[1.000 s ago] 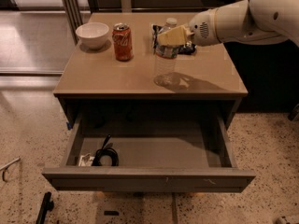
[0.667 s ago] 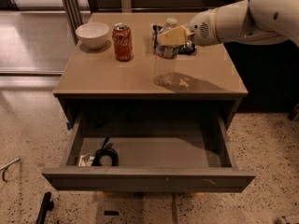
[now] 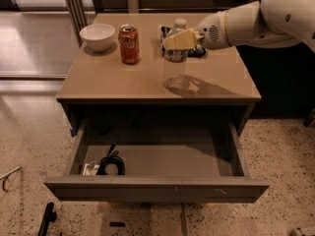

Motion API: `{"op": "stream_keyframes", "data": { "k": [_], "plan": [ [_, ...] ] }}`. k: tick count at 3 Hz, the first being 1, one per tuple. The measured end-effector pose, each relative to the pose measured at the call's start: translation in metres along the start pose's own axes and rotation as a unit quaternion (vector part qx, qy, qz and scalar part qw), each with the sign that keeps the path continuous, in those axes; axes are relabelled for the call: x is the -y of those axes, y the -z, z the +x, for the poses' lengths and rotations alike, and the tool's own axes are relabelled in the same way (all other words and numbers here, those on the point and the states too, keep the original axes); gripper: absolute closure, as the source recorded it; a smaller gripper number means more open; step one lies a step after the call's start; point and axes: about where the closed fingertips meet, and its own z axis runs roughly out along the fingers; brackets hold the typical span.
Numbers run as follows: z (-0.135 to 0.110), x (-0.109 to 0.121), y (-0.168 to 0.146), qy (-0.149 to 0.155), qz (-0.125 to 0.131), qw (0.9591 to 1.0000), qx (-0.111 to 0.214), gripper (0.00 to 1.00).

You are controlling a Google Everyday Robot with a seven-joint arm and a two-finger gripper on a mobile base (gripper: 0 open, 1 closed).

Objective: Pick water bottle from top drawer and place on counter

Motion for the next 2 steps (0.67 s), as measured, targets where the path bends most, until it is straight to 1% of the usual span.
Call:
{"op": "stream_keyframes", "data": {
  "k": [1, 2],
  "plan": [
    [0.0000, -0.0001, -0.0001, 0.000, 0.000, 1.0000, 0.000, 0.00],
    [0.0000, -0.0001, -0.0001, 0.000, 0.000, 1.0000, 0.000, 0.00]
  ]
}}
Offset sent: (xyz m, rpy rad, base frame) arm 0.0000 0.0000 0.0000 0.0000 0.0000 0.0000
